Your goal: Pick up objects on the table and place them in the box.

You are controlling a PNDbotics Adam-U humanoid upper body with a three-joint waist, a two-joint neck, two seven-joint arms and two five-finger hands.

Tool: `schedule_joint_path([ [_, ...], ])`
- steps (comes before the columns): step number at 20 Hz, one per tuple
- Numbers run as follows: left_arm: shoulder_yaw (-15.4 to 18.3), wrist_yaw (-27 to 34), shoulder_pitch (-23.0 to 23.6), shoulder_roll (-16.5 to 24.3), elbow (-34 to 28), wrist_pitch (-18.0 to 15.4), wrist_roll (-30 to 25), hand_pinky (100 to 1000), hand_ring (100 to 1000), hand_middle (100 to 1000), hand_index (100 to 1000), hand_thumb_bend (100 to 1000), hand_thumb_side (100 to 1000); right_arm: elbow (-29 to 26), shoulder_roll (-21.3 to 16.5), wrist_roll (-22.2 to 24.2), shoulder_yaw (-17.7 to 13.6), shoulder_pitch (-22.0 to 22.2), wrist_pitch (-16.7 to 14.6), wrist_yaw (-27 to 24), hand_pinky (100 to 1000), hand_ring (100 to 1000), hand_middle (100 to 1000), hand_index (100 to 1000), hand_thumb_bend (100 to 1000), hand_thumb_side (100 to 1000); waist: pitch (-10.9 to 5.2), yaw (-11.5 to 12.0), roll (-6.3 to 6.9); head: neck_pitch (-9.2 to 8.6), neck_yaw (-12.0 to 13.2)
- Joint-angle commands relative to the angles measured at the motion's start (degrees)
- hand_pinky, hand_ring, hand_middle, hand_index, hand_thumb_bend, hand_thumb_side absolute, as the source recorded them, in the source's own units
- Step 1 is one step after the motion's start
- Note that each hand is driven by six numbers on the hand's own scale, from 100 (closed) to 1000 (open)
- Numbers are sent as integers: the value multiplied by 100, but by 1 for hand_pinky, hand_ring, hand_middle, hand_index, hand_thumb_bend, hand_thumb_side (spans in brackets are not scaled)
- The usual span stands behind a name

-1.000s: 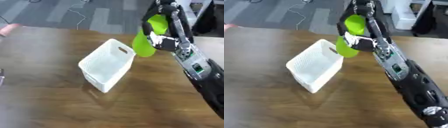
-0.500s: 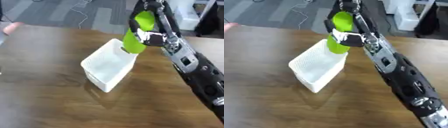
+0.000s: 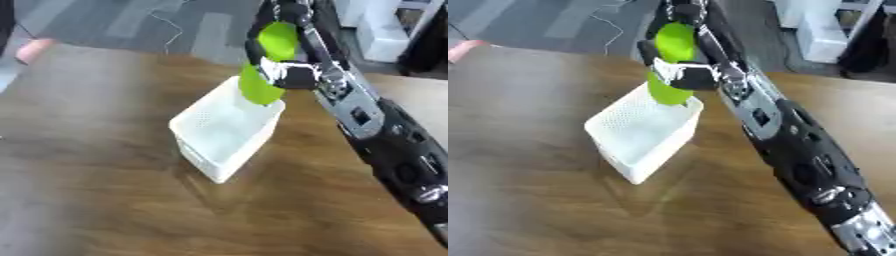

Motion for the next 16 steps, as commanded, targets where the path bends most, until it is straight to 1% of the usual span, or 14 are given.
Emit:
schedule_joint_path([
  [1, 57, 90, -148, 53, -65, -345, 353, 623, 629, 721, 728, 783, 1000, 137, 8, -64, -132, -164, -86, 208, 100, 100, 100, 100, 248, 535, -38, 45, 16, -6, -115],
  [8, 28, 275, -391, -31, -65, -285, 275, 623, 627, 721, 728, 794, 1000, 521, 76, -330, -299, -186, -212, 688, 100, 100, 100, 100, 265, 546, 39, 178, -50, -6, -185],
  [12, -13, 387, -499, -54, -65, -279, 201, 624, 626, 718, 727, 796, 1000, 704, 115, -515, -375, -204, -177, 884, 100, 100, 100, 100, 280, 587, 65, 274, -92, -6, -200],
  [16, -36, 501, -619, -73, -65, -287, 137, 628, 627, 718, 727, 802, 1000, 845, 139, -681, -420, -206, -134, 1053, 100, 100, 100, 100, 289, 606, 83, 350, -129, -6, -233],
])
